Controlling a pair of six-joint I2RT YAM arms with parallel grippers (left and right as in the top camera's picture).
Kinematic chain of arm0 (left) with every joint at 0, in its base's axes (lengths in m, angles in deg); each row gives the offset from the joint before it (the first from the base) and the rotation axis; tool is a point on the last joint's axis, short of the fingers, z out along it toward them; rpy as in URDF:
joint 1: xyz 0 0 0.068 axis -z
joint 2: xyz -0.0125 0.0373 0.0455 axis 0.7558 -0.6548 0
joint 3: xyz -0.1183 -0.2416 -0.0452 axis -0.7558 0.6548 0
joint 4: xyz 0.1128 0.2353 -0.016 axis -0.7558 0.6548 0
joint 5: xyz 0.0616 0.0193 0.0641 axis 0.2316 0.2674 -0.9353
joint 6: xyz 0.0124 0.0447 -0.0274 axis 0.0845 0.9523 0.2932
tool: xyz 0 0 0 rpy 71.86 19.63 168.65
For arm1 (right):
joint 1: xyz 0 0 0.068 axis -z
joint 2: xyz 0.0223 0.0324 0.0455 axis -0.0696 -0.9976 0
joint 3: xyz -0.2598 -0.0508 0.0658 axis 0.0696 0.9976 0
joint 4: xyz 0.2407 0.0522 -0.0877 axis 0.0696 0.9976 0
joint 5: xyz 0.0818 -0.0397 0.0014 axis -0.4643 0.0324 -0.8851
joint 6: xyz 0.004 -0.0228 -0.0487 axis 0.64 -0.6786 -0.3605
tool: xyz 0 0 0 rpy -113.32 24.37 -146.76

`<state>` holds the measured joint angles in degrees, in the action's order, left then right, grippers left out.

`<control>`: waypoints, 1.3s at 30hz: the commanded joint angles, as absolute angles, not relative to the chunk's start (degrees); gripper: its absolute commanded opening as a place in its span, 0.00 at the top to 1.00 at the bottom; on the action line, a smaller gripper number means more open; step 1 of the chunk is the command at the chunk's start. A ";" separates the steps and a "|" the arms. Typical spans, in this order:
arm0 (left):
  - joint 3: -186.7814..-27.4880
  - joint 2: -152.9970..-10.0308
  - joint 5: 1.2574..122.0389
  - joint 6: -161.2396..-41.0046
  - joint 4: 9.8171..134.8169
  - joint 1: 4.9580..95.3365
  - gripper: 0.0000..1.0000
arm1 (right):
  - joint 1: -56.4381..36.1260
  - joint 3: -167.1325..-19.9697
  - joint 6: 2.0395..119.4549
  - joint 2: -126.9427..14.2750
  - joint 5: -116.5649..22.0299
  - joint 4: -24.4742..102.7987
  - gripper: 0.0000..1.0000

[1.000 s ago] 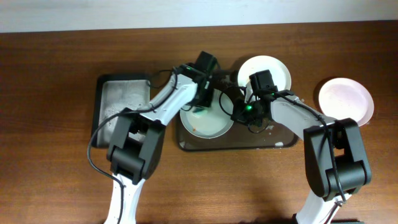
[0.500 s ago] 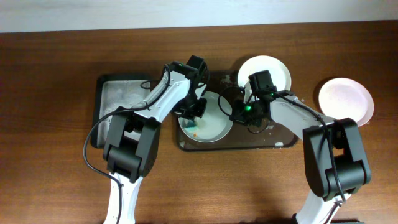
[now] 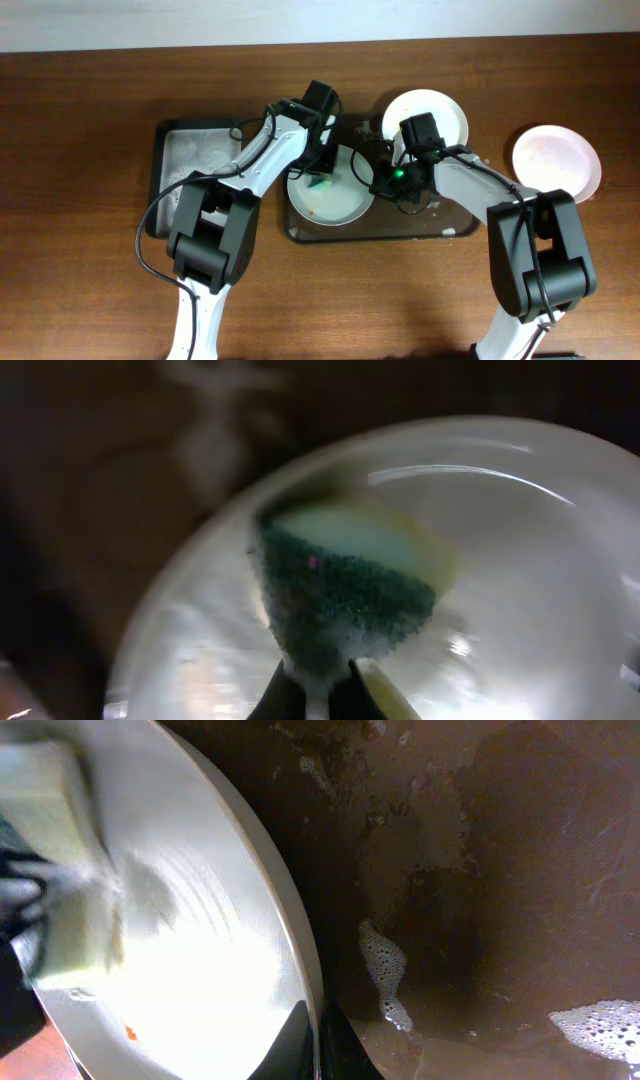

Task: Clean dirty plates on tray and stack at the side
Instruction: 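Scrub the white plate's inside with the sponge in the left gripper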

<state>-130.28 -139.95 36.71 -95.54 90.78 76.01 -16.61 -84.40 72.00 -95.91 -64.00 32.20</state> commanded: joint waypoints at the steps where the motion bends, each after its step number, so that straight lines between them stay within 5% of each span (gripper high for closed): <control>1: -130.00 -141.08 26.76 -99.78 92.61 75.71 0.99 | -16.81 -84.82 71.72 -96.85 -64.09 32.31 0.96; 13: -130.00 -141.08 56.86 -80.43 104.26 76.30 0.99 | -16.81 -84.82 71.72 -96.85 -64.33 32.31 0.96; 18: -130.00 -141.08 55.16 -82.97 98.25 75.56 0.99 | -16.83 -84.82 71.72 -96.85 -64.33 32.33 0.96; 30: -130.00 -141.11 18.94 -102.38 89.99 74.92 0.99 | -16.83 -84.82 71.72 -96.85 -64.33 32.31 0.96; 34: -130.00 -141.11 23.35 -102.31 95.93 74.92 0.99 | -16.83 -84.82 71.72 -96.85 -64.33 32.29 0.96; 39: -130.00 -141.11 44.99 -89.18 104.74 75.91 0.99 | -16.83 -84.82 71.72 -96.85 -64.33 32.29 0.96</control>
